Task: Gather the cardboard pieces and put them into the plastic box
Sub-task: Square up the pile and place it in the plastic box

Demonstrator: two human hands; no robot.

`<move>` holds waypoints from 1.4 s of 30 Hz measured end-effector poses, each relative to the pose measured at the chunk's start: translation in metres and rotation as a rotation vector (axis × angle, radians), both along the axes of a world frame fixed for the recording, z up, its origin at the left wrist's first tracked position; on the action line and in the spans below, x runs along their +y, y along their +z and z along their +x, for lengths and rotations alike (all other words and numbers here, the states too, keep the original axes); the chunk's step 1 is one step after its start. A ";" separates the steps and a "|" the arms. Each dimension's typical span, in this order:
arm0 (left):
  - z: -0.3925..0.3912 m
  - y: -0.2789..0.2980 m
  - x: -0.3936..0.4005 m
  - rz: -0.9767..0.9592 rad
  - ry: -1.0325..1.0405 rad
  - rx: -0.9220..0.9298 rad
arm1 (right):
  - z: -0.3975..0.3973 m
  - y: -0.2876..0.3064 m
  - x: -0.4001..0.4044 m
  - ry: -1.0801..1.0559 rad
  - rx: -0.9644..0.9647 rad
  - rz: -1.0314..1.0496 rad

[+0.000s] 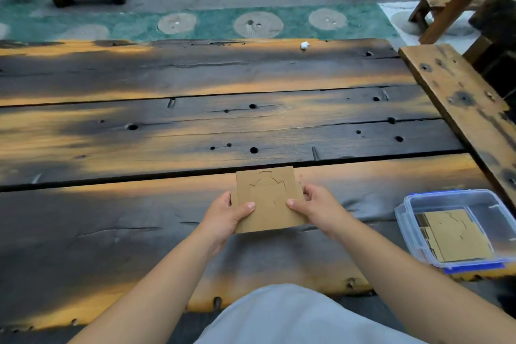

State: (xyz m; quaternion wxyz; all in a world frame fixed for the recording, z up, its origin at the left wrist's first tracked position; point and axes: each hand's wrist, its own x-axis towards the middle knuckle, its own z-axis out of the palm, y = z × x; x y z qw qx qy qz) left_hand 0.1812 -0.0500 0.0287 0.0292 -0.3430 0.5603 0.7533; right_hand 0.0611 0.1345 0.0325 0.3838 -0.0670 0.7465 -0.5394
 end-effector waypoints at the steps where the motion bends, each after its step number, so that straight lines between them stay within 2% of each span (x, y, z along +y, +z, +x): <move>1: 0.000 0.000 0.001 0.017 -0.016 -0.004 | 0.003 0.000 0.002 -0.019 0.009 0.010; 4: -0.002 -0.002 0.007 0.043 -0.094 -0.023 | 0.013 0.002 0.015 -0.078 0.027 0.042; 17: -0.044 -0.001 0.103 -0.186 -0.456 -0.089 | 0.037 0.004 0.129 -0.351 0.054 0.122; 23: -0.075 -0.006 0.167 -0.174 -0.473 -0.123 | 0.010 -0.003 0.193 -0.370 0.007 0.178; 30: -0.118 -0.010 0.262 -0.172 -0.441 -0.162 | -0.044 -0.006 0.287 -0.337 0.043 0.237; 35: -0.145 -0.009 0.327 -0.394 -0.473 -0.184 | -0.077 -0.013 0.345 -0.304 0.069 0.279; 37: -0.154 -0.010 0.349 -0.428 -0.489 -0.168 | -0.089 -0.017 0.364 -0.304 0.068 0.293; 42: -0.178 -0.020 0.389 -0.333 -0.467 -0.223 | -0.119 -0.033 0.396 -0.277 0.081 0.379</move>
